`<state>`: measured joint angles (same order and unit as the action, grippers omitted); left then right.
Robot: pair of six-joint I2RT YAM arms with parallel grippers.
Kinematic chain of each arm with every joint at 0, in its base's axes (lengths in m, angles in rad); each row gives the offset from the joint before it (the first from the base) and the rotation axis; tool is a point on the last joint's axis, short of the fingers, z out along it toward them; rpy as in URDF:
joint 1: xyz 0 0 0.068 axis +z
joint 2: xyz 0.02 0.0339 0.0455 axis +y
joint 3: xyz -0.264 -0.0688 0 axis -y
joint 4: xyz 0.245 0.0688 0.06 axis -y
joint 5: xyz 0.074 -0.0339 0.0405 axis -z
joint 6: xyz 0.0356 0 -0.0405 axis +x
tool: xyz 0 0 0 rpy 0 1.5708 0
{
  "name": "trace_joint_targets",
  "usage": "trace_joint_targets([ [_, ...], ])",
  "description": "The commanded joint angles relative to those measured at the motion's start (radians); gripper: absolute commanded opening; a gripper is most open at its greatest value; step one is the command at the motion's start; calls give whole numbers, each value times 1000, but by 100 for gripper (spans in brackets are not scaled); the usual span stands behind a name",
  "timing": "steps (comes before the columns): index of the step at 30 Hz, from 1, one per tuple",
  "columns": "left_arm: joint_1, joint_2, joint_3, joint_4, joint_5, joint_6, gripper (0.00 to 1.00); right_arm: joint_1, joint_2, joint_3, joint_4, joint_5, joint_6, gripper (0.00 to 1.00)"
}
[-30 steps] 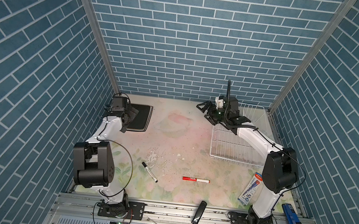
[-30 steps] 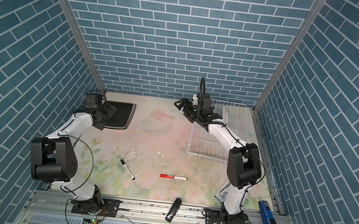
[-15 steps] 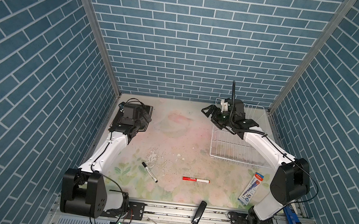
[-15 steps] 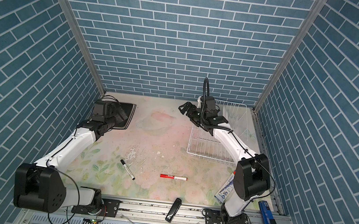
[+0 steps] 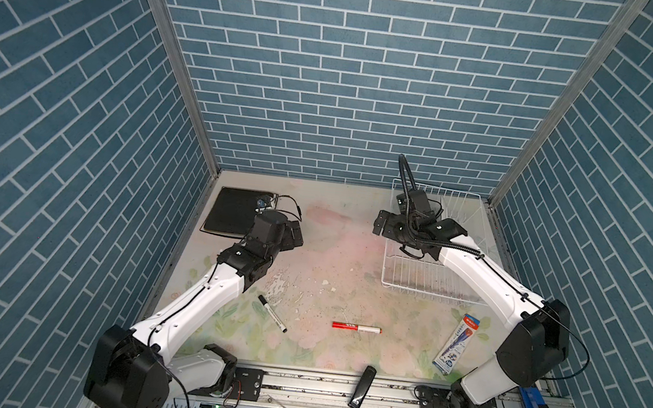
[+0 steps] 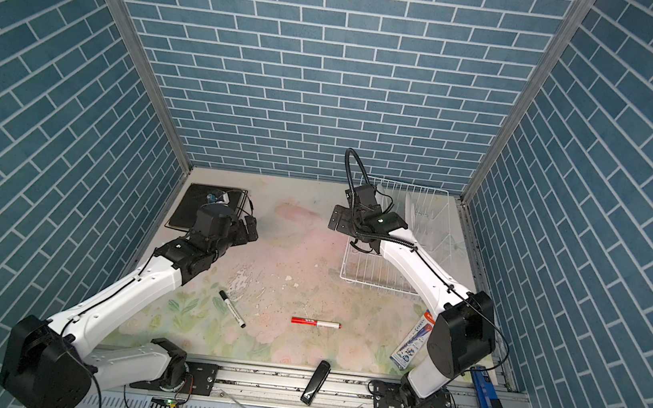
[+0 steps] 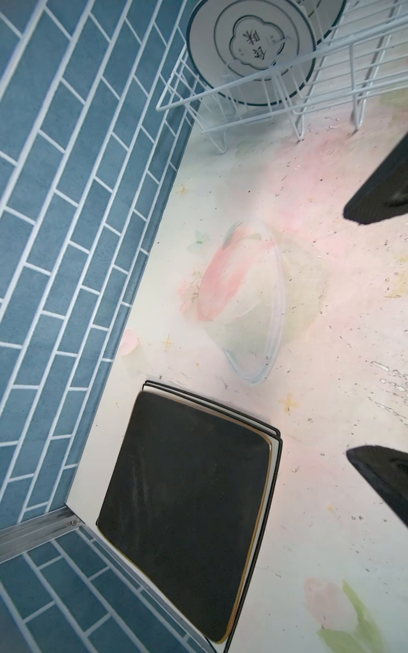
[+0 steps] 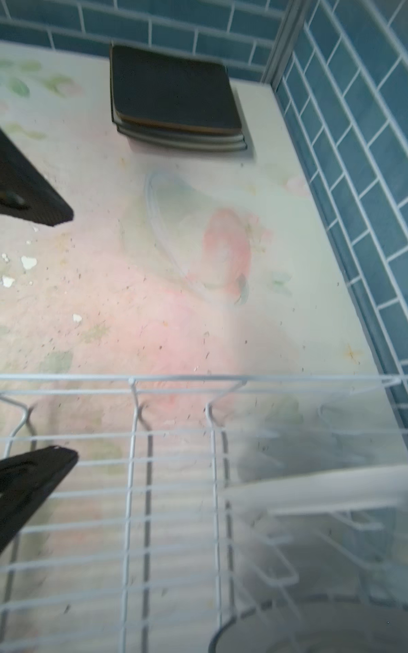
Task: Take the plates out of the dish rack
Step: 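Open the left gripper and draw it back from the plate stack, then move the left gripper toward the rack while the right gripper descends onto a white plate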
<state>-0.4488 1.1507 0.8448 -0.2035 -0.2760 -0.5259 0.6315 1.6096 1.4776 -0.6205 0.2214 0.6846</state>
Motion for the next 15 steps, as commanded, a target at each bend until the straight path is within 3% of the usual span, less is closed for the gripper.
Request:
trace_joint_targets([
  [1,-80,-33,-38,36,-41,15,100,17,-14,81,-158,321,-65,99],
  [7,-176,-48,-87,99,-65,-2,100,16,91,192,-206,448,-147,99],
  [15,-234,4,-139,237,-35,-22,100,16,310,393,-263,575,-289,98],
])
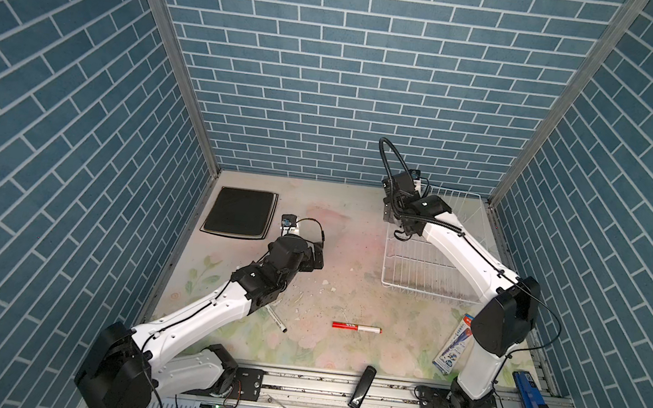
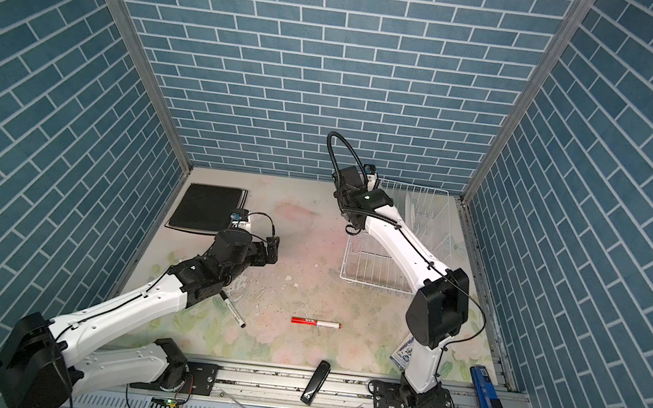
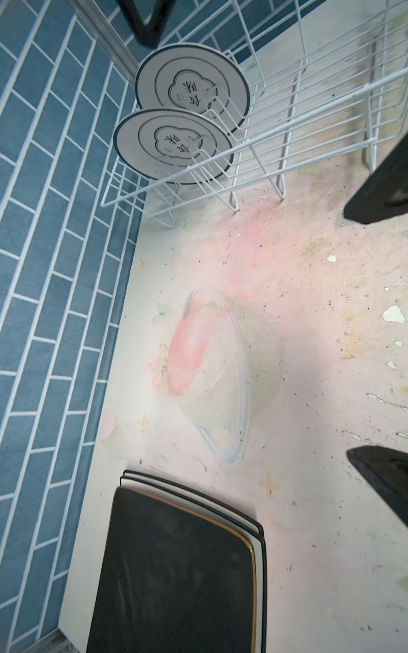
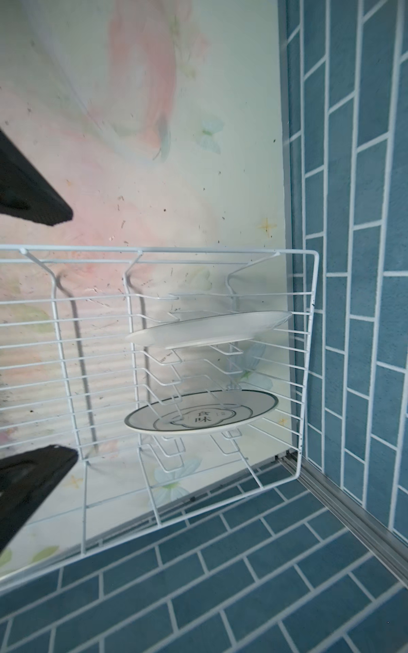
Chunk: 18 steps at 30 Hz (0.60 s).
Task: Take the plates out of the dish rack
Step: 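Move the left gripper toward the rack while the right gripper descends onto a white plate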
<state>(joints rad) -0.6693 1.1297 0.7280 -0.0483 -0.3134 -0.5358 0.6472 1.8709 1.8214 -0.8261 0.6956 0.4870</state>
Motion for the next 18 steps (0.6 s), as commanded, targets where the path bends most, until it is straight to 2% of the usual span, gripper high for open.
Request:
trace_joint_targets([
  [1,-15,35,-25,97,13,-16,100,0,74,63,-48,110,-114,98],
  [9,-27,93,-53,234,43,-10,100,-46,216,196,-28,97,-173,93],
  [18,-29,78,-90,279,20,-29,100,-92,315,346,-40,80,-215,85],
])
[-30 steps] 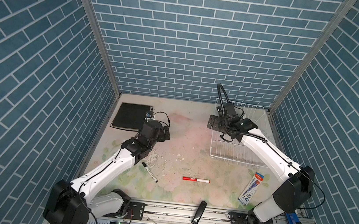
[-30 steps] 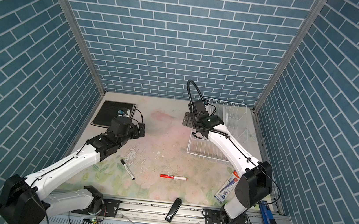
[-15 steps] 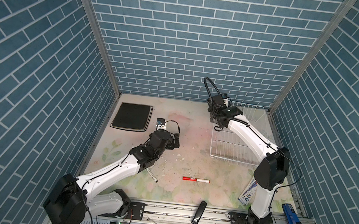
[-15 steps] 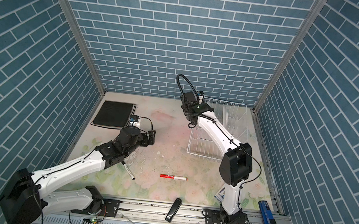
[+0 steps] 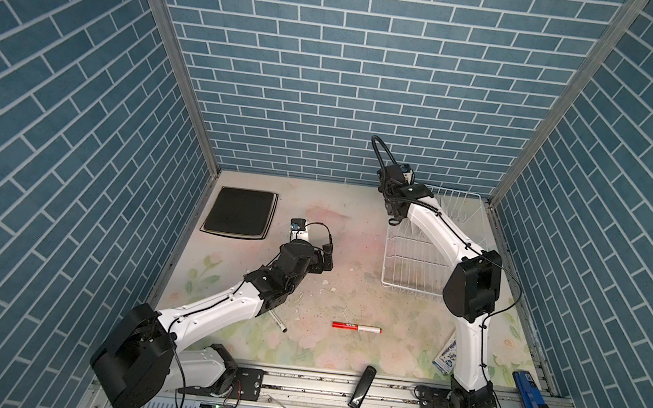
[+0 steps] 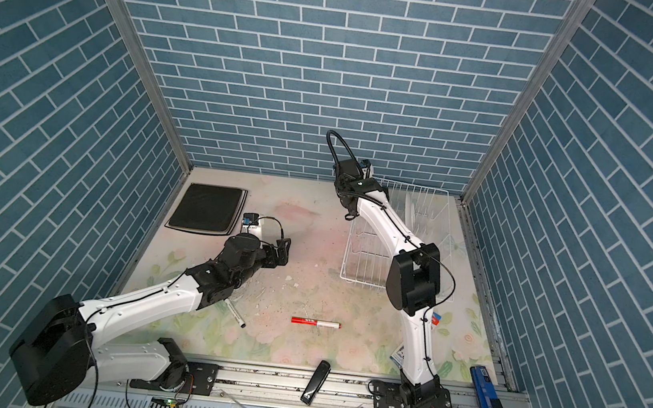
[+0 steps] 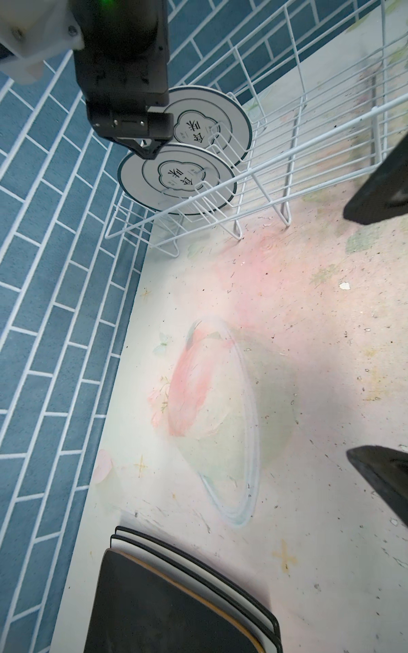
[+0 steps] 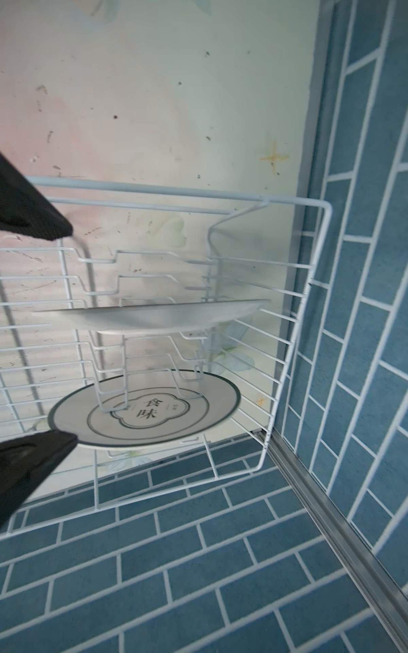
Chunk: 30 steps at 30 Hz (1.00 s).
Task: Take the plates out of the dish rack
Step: 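Move the left gripper toward the rack while the right gripper descends onto a white plate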
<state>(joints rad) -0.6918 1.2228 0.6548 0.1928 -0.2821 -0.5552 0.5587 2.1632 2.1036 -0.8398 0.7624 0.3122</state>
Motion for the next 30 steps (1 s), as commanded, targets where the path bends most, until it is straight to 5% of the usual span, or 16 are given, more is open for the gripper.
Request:
trace_joint_targets([
  [1,-6,-16,-18,33,-11,-13,100,-9,37,75,-23,7,-42,84],
  [8,-6,-15,-23,11,-15,-21,100,-22,118,170,-40,-68,-51,78],
  [17,-6,93,-7,86,29,-24,100,-31,150,155,-22,36,-83,67],
  [30,-6,131,21,103,36,-5,100,-52,162,119,-14,35,-55,62],
])
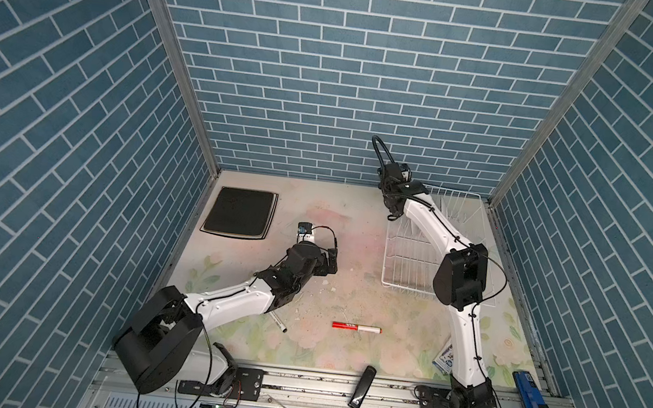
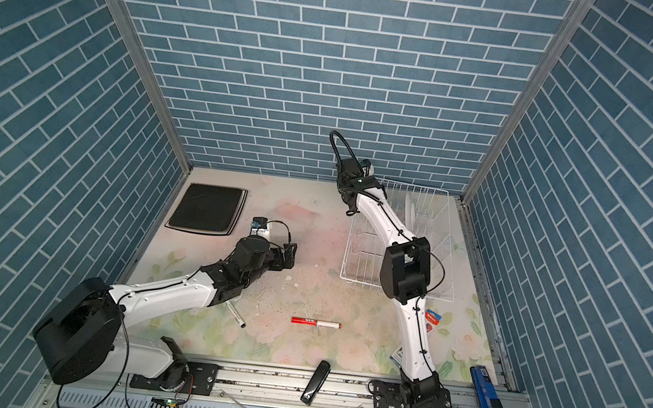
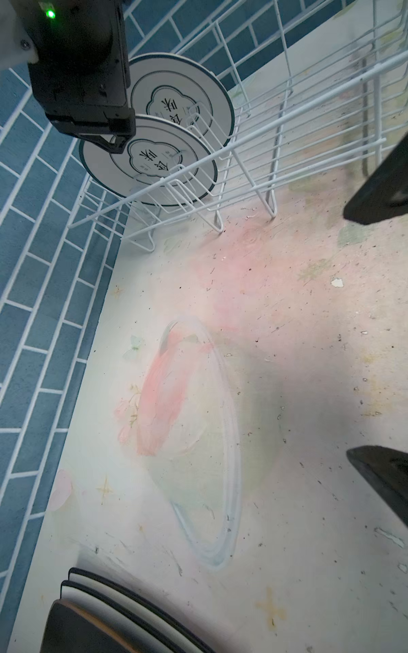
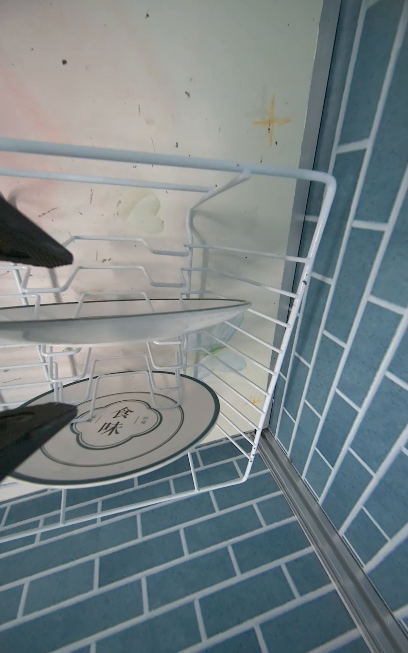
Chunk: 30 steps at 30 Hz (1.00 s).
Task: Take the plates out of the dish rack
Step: 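Move the left gripper toward the rack while the right gripper descends onto a white plate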
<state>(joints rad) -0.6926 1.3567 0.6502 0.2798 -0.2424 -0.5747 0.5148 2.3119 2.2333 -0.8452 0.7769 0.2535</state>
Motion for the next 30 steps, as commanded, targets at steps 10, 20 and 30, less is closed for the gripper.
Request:
trace_joint_targets([
  [10,-5,9,35,14,4,11,100,-24,33,-17,-1,15,39,54],
  [20,-5,3,45,-7,-3,14,100,-37,53,-20,3,-8,60,42],
  [30,-5,2,43,-8,-6,10,100,-41,58,-30,9,-22,75,32],
])
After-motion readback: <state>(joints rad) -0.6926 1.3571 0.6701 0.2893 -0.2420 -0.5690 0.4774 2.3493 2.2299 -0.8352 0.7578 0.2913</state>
